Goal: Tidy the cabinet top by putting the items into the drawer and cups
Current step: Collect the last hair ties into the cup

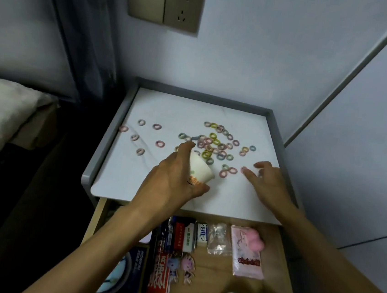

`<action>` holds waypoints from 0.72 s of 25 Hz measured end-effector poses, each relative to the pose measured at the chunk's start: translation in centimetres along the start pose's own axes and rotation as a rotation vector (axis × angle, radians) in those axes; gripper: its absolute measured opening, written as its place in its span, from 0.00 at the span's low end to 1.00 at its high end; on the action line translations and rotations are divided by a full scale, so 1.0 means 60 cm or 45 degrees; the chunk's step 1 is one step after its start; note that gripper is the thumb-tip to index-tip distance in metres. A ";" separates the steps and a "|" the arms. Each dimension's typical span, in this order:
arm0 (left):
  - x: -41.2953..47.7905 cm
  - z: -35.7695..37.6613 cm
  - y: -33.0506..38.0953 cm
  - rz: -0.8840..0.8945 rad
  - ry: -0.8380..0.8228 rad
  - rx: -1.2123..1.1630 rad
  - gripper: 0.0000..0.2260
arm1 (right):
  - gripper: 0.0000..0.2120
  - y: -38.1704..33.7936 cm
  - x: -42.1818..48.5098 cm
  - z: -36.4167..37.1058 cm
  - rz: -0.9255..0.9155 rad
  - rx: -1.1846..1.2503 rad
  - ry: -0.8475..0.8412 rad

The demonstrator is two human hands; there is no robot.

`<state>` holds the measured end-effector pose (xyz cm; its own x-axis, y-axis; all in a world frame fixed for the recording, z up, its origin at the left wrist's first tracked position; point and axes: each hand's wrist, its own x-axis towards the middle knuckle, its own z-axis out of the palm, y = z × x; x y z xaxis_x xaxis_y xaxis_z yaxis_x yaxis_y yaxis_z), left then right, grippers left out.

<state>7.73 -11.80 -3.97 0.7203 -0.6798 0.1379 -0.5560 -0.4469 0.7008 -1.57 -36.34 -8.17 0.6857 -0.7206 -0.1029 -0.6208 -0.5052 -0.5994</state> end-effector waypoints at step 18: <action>-0.004 -0.006 -0.018 -0.007 -0.051 0.007 0.37 | 0.06 -0.074 0.021 0.007 -0.374 -0.409 0.048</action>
<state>8.29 -10.97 -4.50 0.7063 -0.7000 0.1055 -0.5541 -0.4540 0.6978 2.23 -34.81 -5.98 0.8404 -0.5378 0.0676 -0.4921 -0.8092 -0.3210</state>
